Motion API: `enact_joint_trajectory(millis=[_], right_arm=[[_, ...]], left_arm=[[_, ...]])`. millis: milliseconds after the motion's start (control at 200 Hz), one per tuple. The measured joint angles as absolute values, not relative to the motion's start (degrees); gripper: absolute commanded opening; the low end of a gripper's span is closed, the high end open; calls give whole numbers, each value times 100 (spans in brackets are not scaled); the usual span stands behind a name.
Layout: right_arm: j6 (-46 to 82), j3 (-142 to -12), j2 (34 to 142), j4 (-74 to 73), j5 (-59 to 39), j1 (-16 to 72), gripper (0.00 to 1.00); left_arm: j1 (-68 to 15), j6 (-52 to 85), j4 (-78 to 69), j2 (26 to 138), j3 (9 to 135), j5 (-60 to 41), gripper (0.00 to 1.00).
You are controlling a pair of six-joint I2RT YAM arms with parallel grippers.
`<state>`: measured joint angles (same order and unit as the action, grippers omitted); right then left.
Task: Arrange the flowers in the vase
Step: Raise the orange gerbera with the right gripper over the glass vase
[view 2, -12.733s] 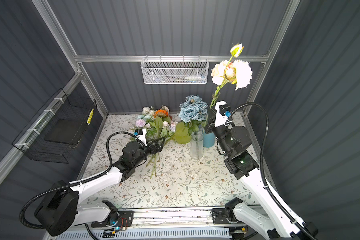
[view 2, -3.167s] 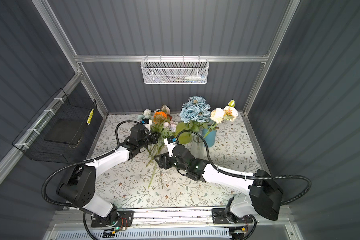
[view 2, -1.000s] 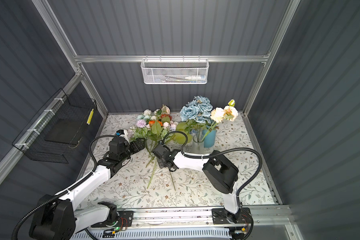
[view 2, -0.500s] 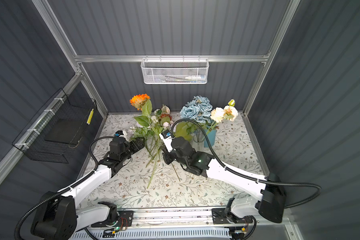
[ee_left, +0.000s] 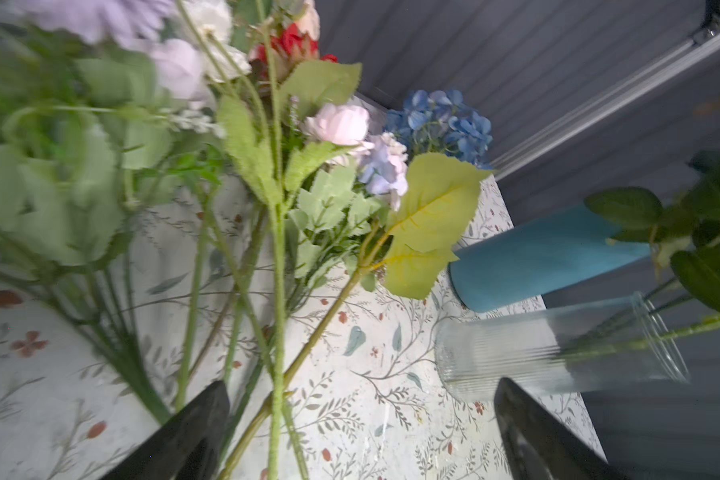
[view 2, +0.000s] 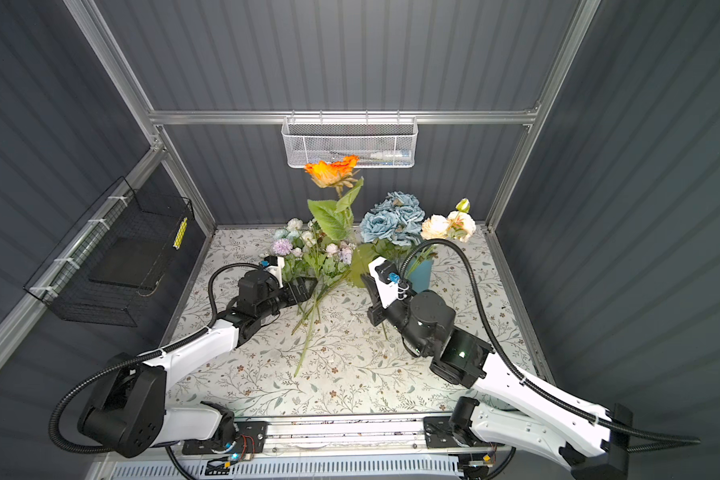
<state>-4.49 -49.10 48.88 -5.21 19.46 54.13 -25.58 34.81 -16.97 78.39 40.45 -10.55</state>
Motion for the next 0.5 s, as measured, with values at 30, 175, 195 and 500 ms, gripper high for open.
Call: enact_joint_trajectory(millis=[30, 175, 195, 500], right_arm=[[-471, -4845, 4770, -526, 1992, 5321, 0], [-499, -4491, 4285, -666, 2097, 4766, 0], [-489, -4442, 4219, -692, 2097, 4644, 0], [-392, -4394, 4178, -1426, 1721, 3592, 0]], left_arm=[[-2635, 3446, -1697, 7885, 4084, -1052, 100], [-2799, 3356, -1695, 8075, 4147, -1055, 99], [-2799, 3354, -1695, 8097, 4147, -1057, 99], [-2801, 3315, -1673, 8154, 4219, -1057, 100]])
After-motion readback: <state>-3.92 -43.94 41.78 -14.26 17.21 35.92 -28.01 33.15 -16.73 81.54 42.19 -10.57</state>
